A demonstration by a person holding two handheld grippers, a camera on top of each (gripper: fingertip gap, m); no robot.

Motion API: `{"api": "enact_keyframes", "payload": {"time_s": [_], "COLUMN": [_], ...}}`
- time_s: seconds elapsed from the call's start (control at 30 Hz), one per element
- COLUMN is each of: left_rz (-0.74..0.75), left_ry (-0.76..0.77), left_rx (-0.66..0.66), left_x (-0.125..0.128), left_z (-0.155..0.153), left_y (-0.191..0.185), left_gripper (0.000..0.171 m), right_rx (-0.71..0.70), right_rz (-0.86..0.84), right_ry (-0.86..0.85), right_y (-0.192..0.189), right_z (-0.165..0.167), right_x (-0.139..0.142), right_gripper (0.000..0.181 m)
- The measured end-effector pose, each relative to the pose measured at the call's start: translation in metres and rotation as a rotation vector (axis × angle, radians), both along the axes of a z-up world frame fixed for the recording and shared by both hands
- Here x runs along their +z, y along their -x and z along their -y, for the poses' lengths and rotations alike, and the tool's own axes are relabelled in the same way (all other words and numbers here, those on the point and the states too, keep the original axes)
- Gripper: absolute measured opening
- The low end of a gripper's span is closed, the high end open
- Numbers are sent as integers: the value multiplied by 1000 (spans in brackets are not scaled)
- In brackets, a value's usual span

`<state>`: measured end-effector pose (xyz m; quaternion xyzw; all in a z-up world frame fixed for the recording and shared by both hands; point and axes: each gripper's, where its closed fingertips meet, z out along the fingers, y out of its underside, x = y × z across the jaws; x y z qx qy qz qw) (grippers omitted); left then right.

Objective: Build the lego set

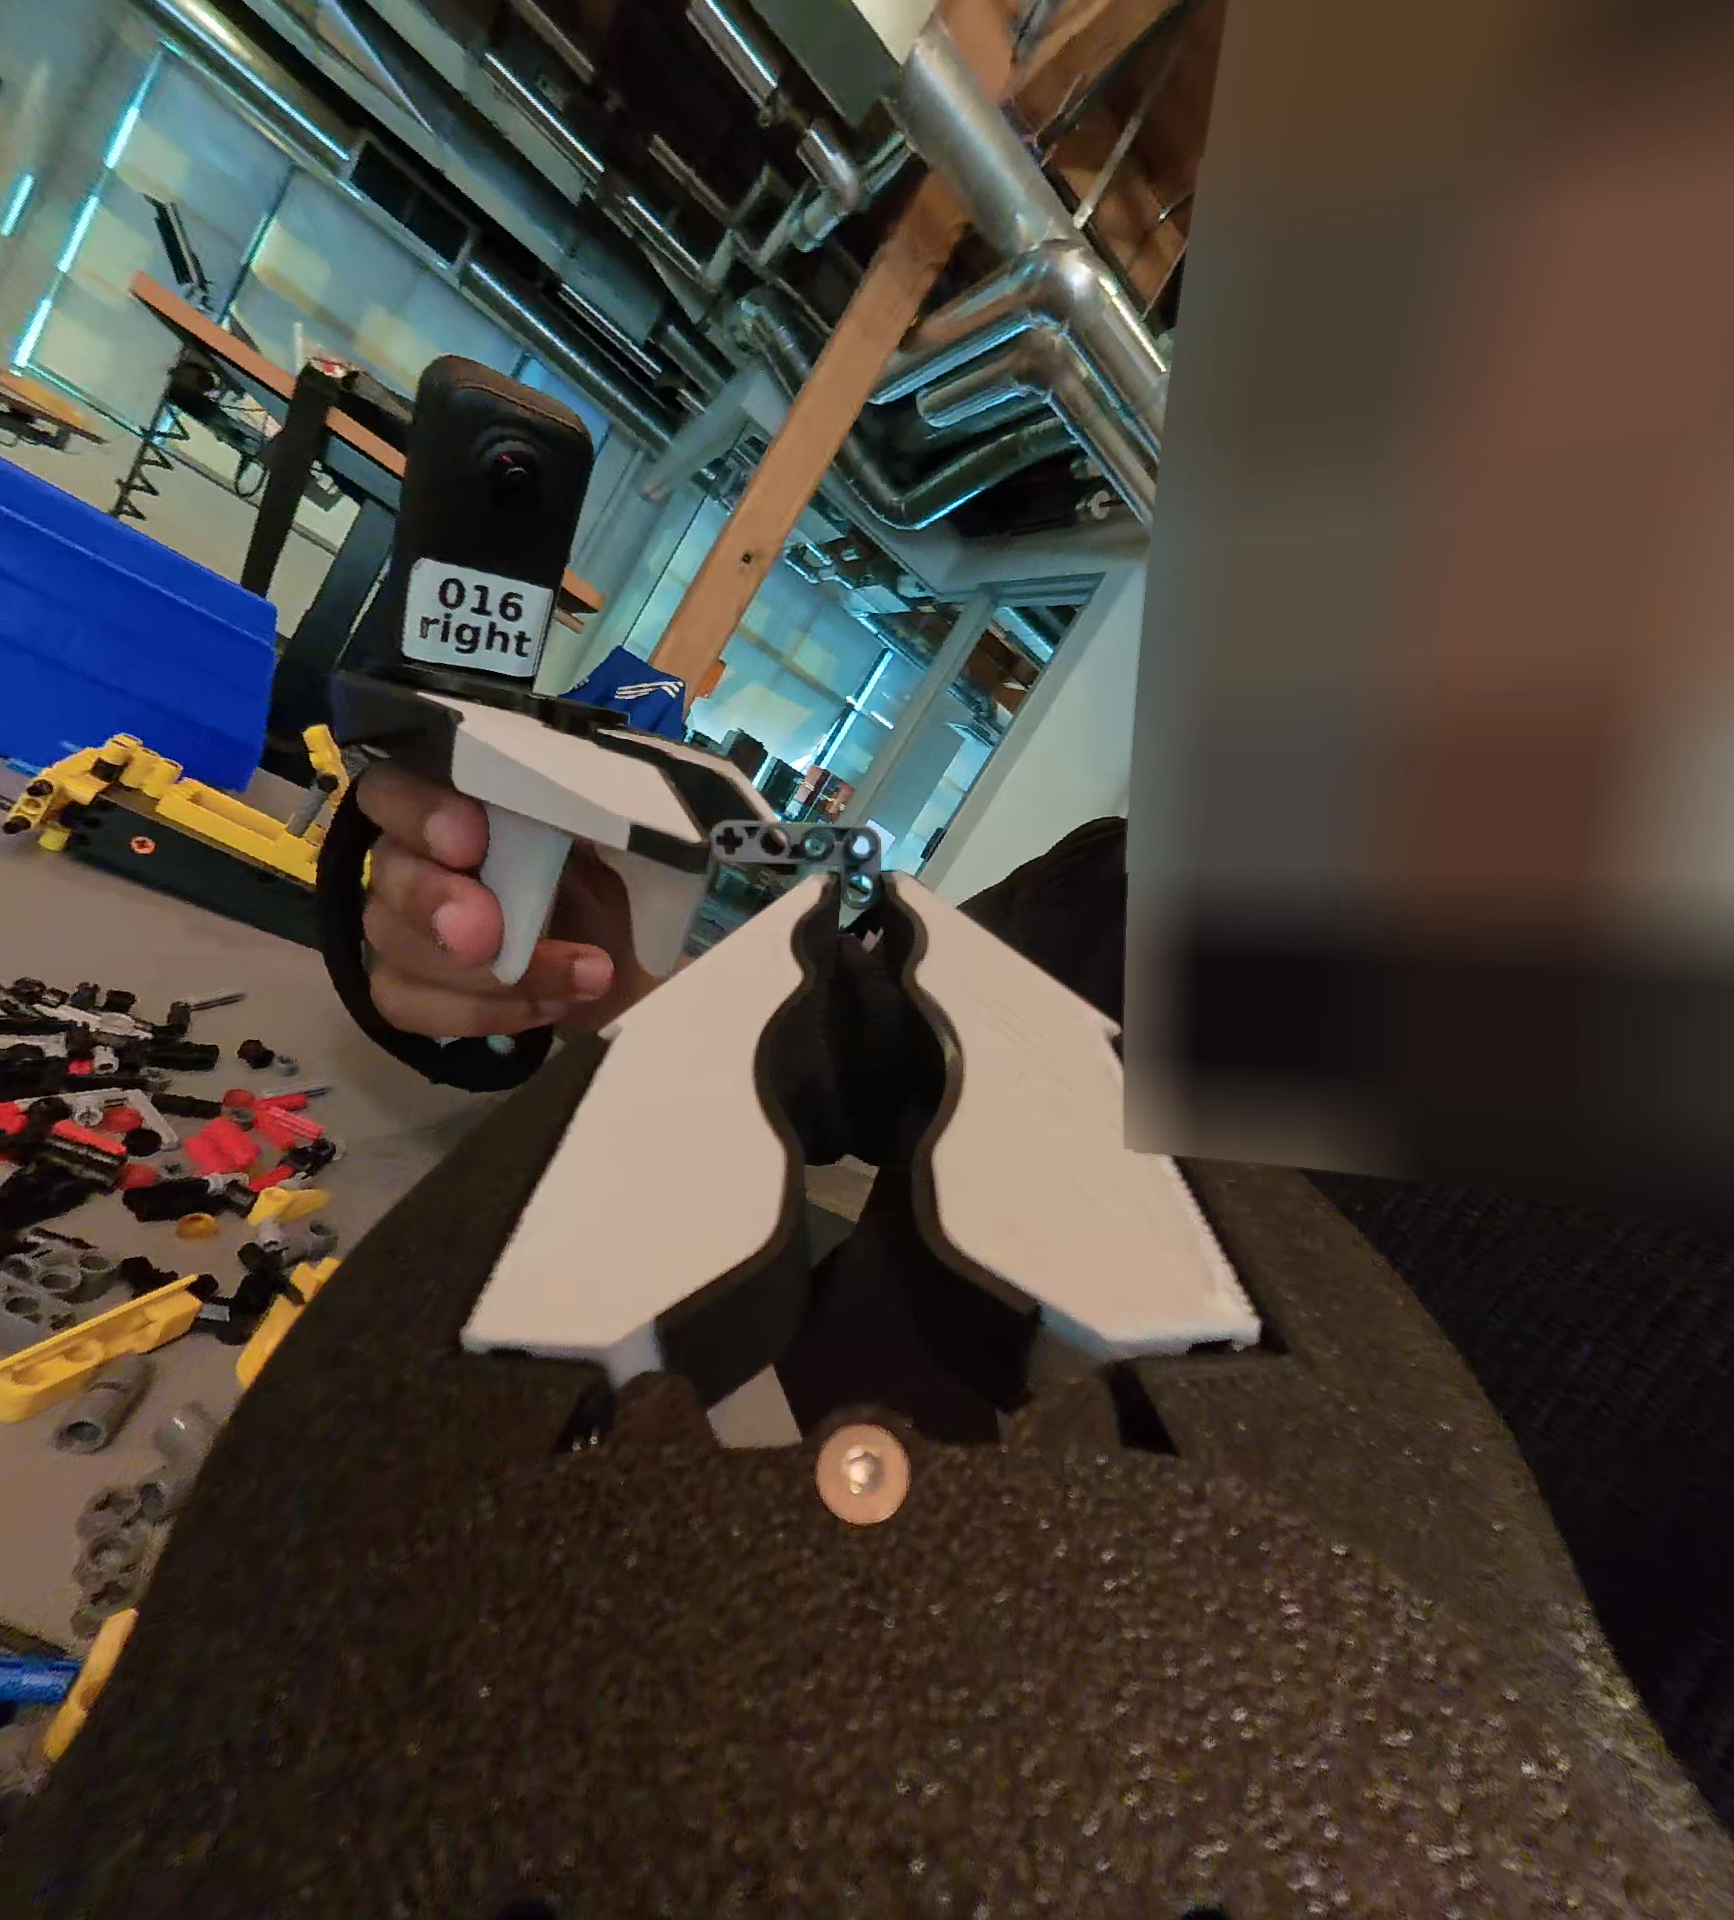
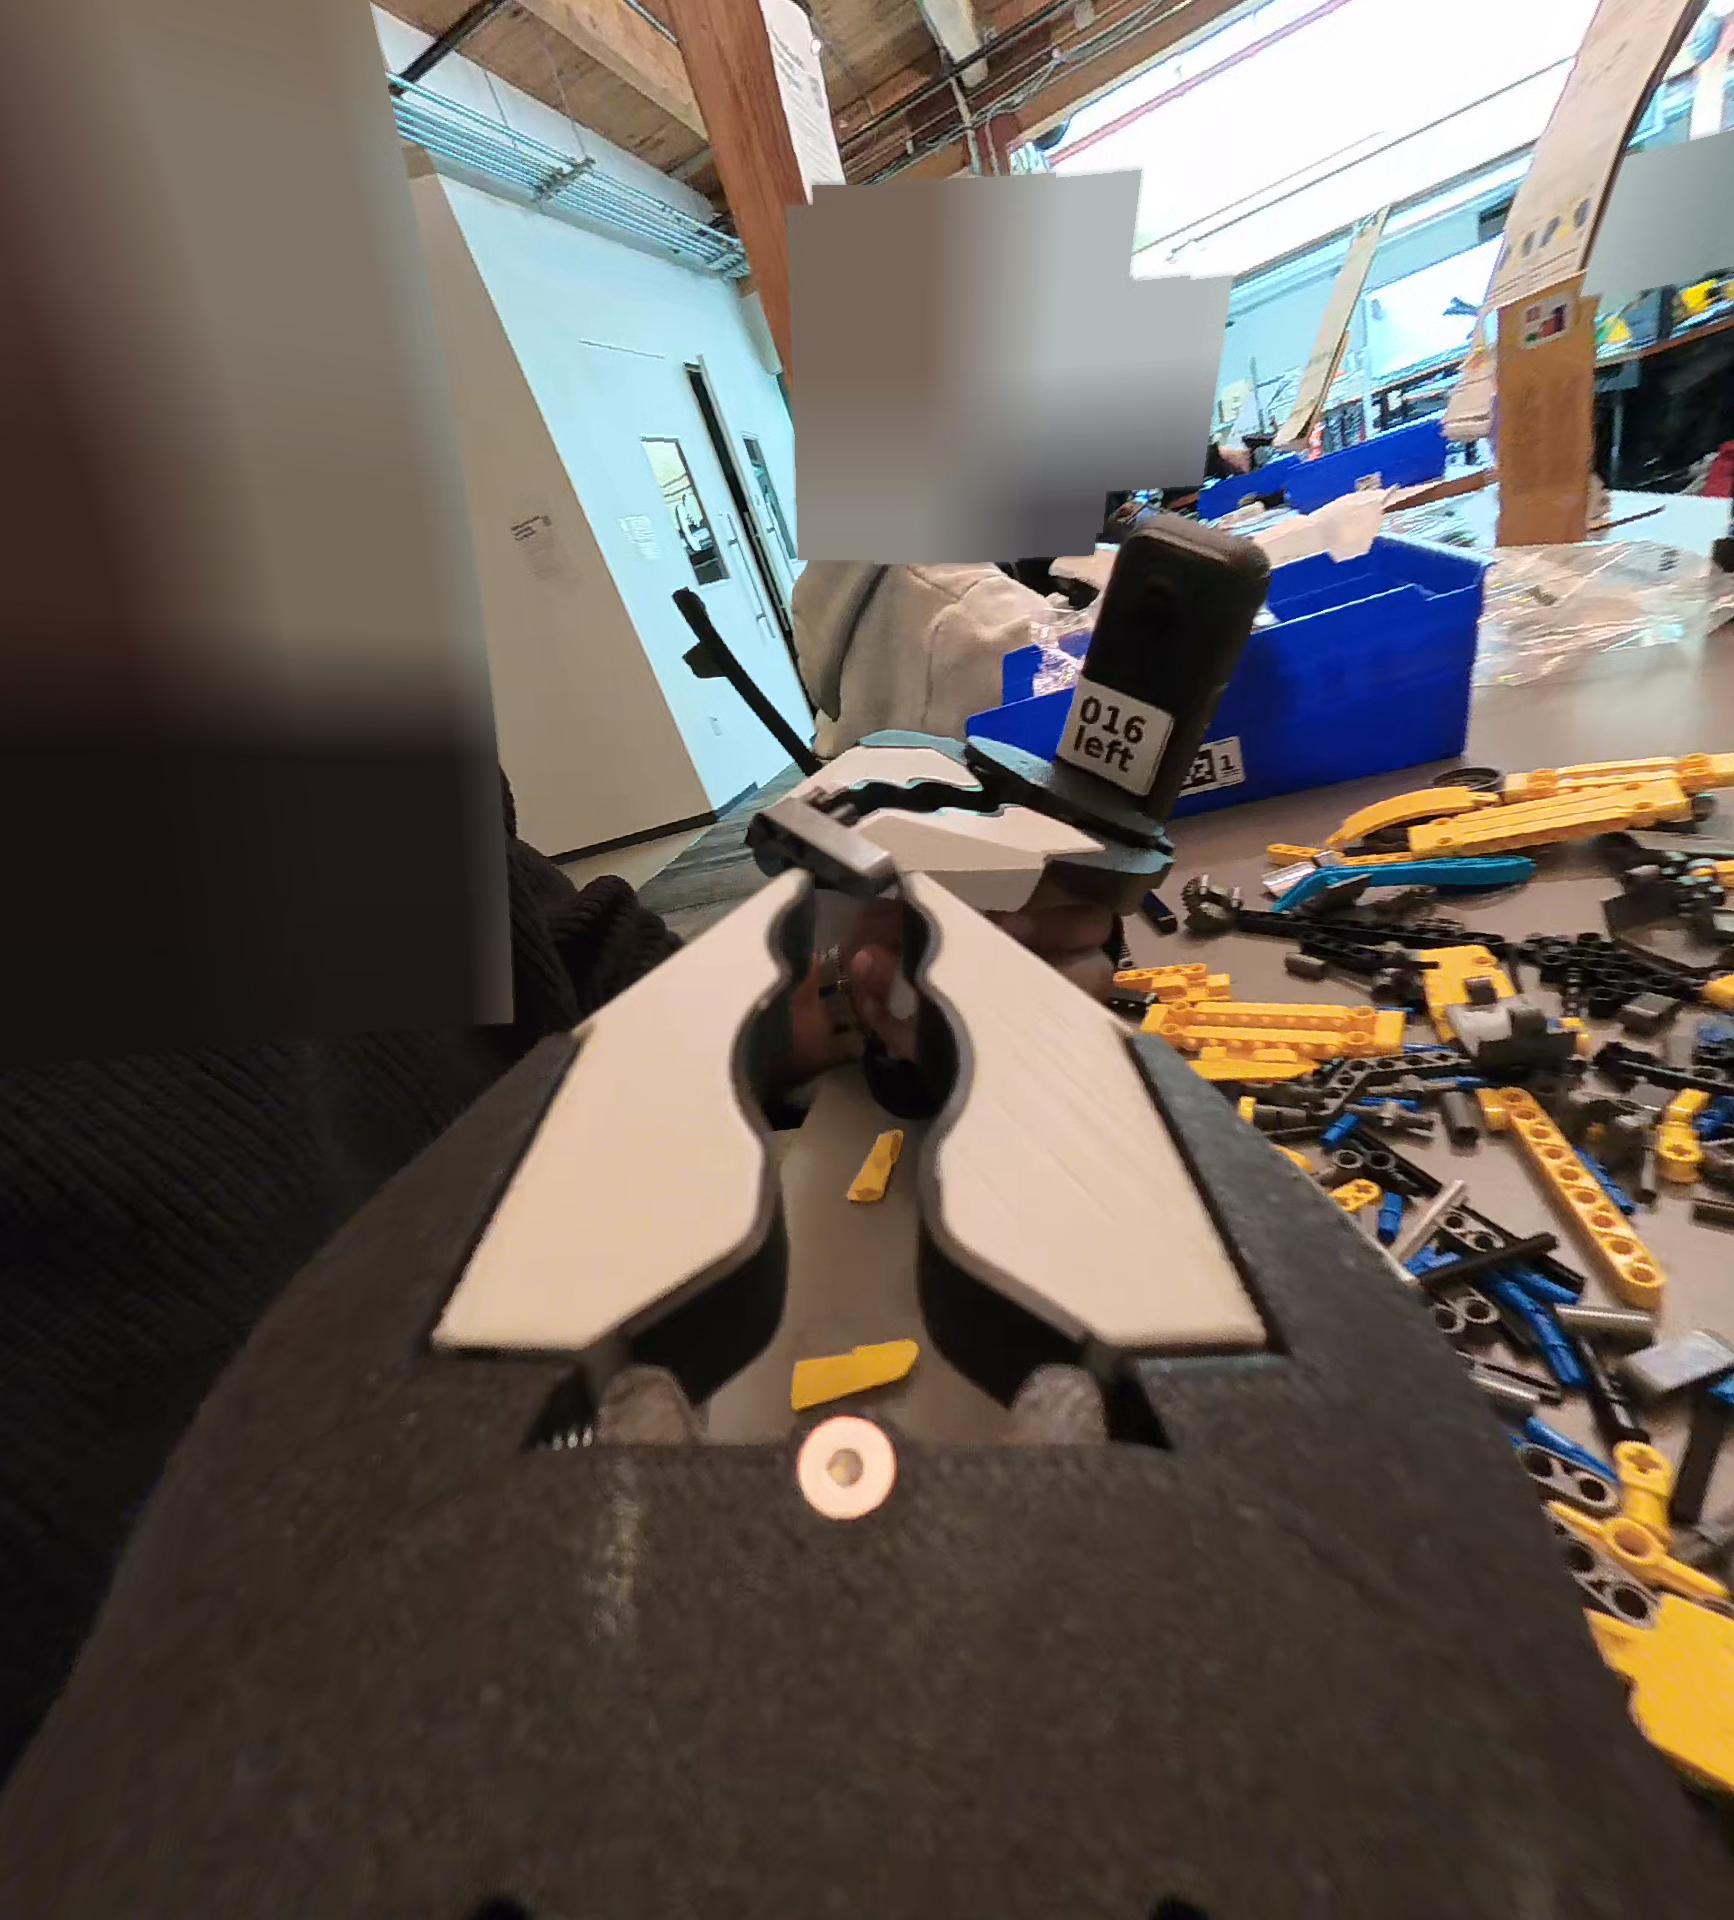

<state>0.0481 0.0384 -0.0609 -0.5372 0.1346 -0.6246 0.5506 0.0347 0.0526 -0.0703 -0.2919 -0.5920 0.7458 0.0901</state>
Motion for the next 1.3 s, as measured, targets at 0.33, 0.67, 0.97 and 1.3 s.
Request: {"api": "enact_keyframes", "payload": {"time_s": [0.33, 0.67, 0.97, 1.3], "left_rz": [21, -248, -395, -451], "left_ry": [19, 20, 31, 3], "left_rx": [40, 395, 536, 592], "left_x": [-1, -22, -33, -32], "left_z": [-6, -32, -41, -40], "left_y": [8, 26, 35, 39], "left_gripper": [8, 12, 13, 7], "right_rx": [-44, -208, -276, -279], "right_rz": [-9, 81, 95, 84], "right_ry": [13, 23, -74, -156], "right_y": [2, 19, 25, 26], "right_z": [-9, -39, -42, -38], "right_x": [3, -7, -18, -24], "right_gripper": [10, 8, 8, 8]}}
